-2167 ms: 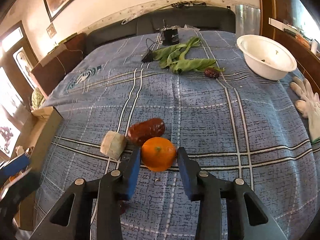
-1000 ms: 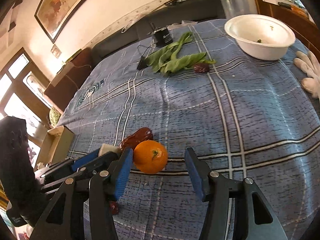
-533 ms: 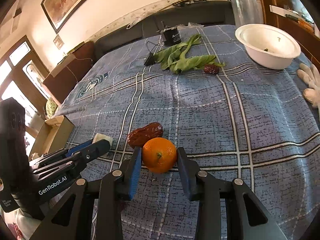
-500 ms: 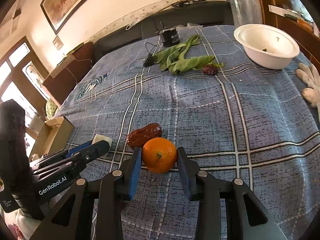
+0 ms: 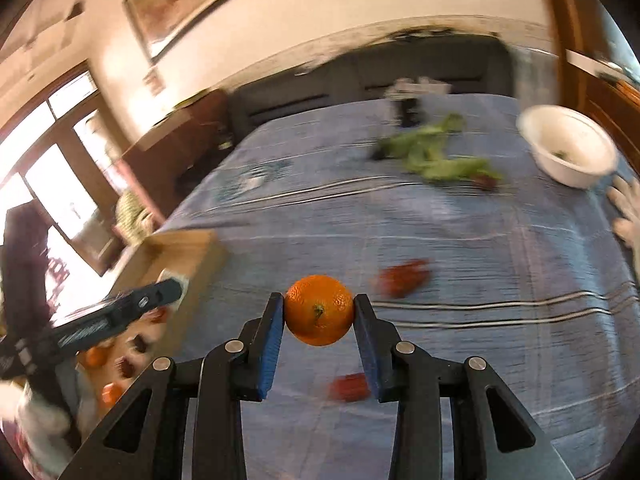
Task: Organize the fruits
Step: 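Carry the white cube and orange into the box and open both tools, then grasp a red date with the left tool while the right tool grasps a large red date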
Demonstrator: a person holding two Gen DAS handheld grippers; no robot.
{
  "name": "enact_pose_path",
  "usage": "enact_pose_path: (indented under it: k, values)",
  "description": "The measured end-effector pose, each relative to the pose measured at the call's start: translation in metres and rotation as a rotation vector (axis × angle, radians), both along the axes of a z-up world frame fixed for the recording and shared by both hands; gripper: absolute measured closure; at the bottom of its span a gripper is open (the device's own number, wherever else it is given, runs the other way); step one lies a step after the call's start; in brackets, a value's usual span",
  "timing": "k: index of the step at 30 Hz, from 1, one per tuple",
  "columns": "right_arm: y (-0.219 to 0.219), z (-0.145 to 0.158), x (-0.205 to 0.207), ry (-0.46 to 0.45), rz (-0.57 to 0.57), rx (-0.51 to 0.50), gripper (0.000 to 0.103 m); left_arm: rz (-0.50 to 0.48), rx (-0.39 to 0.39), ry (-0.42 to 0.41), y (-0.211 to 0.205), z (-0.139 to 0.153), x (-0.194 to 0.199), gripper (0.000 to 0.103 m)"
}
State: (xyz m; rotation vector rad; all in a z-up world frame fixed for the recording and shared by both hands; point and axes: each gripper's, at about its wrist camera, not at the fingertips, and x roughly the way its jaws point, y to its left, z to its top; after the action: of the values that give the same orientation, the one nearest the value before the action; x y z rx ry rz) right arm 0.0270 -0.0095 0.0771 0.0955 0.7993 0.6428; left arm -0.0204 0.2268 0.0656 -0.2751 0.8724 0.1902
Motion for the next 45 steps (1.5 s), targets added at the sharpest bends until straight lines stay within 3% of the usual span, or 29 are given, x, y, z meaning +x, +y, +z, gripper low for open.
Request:
enact_pose_path:
  k: [4,10,15,20,22,24,29,33,36,41,45]
  values:
    - [0.058,0.000,-0.010,0.037,0.113,-0.010,0.064,0.129,0.021,0.080,0.065,-0.011,-0.004,0.077]
    - [0.150,-0.010,-0.010,0.045,0.227,-0.085,0.064,0.220,0.006,0.148,0.117,-0.025,0.006,0.077]
    - [0.202,-0.026,-0.002,0.039,0.264,-0.166,0.064,0.247,-0.031,0.185,0.135,-0.034,0.013,0.077]
    - [0.222,-0.042,0.009,0.061,0.270,-0.202,0.063,0.251,-0.049,0.179,0.137,-0.036,0.014,0.075]
    - [0.226,-0.045,0.012,0.056,0.270,-0.211,0.062,0.247,-0.048,0.175,0.136,-0.035,0.014,0.064]
    - [0.227,-0.045,0.013,0.063,0.264,-0.199,0.060,0.247,-0.050,0.162,0.136,-0.033,0.012,0.060]
    - [0.208,-0.028,0.011,0.065,0.230,-0.138,0.052,0.257,-0.052,0.099,0.131,-0.010,-0.007,0.060]
    - [0.175,-0.007,0.000,0.026,0.204,-0.107,0.042,0.223,-0.011,0.012,0.106,0.022,-0.032,0.050]
    - [0.140,0.003,-0.009,0.007,0.172,-0.096,0.040,0.172,-0.001,-0.054,0.077,0.044,-0.054,0.045]
    - [0.070,0.005,-0.022,0.034,0.089,-0.059,0.040,0.069,-0.071,-0.146,0.024,0.064,-0.088,0.038]
    - [0.008,0.005,-0.032,0.028,0.001,-0.065,0.040,-0.006,-0.139,-0.176,-0.017,0.061,-0.108,0.034]
